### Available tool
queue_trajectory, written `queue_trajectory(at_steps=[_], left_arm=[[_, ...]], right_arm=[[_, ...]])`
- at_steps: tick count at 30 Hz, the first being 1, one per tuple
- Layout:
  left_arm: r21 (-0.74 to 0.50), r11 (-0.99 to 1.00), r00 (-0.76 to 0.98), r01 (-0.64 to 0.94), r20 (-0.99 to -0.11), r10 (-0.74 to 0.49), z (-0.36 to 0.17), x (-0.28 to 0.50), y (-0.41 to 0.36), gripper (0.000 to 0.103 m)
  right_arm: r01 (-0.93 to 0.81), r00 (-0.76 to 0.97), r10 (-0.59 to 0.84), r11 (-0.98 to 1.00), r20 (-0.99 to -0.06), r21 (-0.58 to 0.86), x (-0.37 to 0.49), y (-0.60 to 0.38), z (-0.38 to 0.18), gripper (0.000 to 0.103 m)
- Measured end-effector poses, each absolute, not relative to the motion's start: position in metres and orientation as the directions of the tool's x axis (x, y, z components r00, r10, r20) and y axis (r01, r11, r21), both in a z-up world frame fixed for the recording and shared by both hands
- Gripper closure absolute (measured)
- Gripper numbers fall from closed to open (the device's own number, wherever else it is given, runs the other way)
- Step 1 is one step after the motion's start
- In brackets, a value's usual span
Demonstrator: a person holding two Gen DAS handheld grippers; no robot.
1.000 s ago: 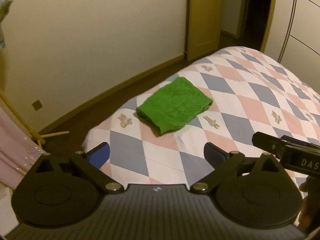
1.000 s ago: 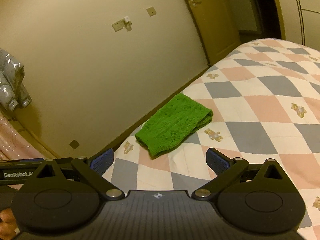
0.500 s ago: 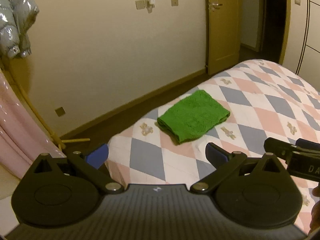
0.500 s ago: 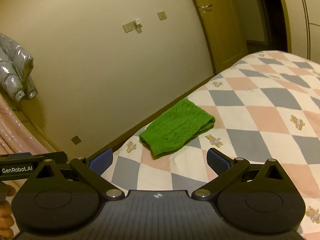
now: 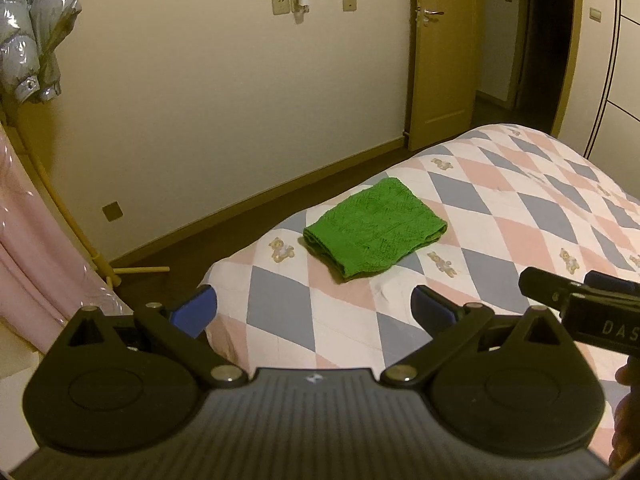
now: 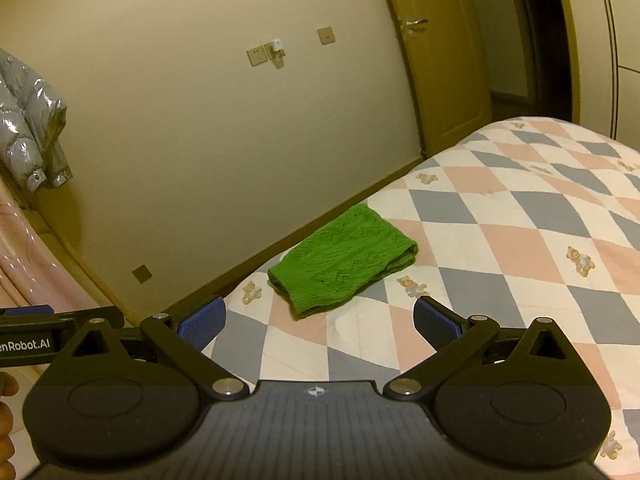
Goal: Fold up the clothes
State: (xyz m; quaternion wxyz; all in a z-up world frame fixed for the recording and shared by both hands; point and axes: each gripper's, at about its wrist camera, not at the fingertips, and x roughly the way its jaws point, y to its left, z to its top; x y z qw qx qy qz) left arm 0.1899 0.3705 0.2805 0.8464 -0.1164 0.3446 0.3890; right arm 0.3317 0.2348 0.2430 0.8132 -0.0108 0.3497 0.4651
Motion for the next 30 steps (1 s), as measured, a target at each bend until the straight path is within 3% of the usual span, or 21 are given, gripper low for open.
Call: queue_trajectory(at_steps=[30], left_arm=[[0.067, 0.664, 0.412, -0.745, -0.737, 0.536, 0.257, 0.202, 0.394, 0.001]], right_arm=[[-0.751, 0.325, 0.679, 0.609, -0.658, 0.257, 0.339, 0.255, 0.219, 0.0]])
